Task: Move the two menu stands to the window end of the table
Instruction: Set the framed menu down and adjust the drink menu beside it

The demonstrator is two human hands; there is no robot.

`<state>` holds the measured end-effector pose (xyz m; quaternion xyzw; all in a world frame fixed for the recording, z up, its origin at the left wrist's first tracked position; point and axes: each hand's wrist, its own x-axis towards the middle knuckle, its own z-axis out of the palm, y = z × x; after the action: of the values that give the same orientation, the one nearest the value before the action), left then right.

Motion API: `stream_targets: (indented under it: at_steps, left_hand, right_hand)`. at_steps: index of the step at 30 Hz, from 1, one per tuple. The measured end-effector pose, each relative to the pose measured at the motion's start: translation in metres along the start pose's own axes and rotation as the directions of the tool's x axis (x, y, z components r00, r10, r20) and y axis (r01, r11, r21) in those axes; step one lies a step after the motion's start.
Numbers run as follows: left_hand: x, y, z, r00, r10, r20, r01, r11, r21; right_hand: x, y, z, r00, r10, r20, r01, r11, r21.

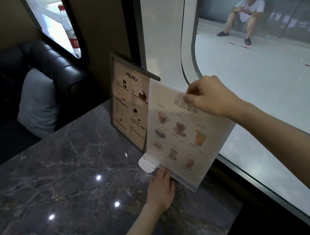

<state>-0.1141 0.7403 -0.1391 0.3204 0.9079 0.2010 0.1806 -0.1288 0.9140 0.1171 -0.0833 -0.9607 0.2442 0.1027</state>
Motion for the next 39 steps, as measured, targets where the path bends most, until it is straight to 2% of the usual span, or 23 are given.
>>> stream_targets:
  at_steps: [9,18,26,34,36,39]
  left_hand:
    - [-0.004,-0.007,0.003,0.998,0.017,-0.061,-0.018,1.000,-0.017]
    - [-0.001,-0.004,0.002,0.999,0.011,-0.049,-0.013,0.999,-0.045]
    - [0.001,-0.009,0.004,0.999,-0.011,-0.047,0.010,0.999,-0.031]
    - [-0.001,-0.012,-0.008,0.998,-0.003,-0.059,0.003,1.000,-0.009]
    - [-0.004,-0.013,-0.017,0.996,-0.040,-0.084,0.038,0.999,-0.024]
    - [-0.011,-0.018,-0.040,0.985,-0.140,-0.098,0.134,0.989,-0.067]
  right_hand:
    - [-0.001,0.009,0.001,0.999,-0.008,-0.049,0.007,1.000,-0.010]
    - [0.001,0.006,-0.002,0.998,0.056,-0.020,-0.056,0.998,-0.011]
    - [0.006,0.000,-0.004,0.999,0.044,0.020,-0.042,0.994,-0.102]
    - [0.007,-0.001,0.004,0.999,0.031,0.041,-0.027,0.995,-0.093]
    - [0.007,-0.005,0.007,1.000,0.004,0.003,-0.004,0.996,-0.087]
    - [0.009,-0.018,0.013,0.988,-0.058,-0.140,0.046,0.995,-0.090]
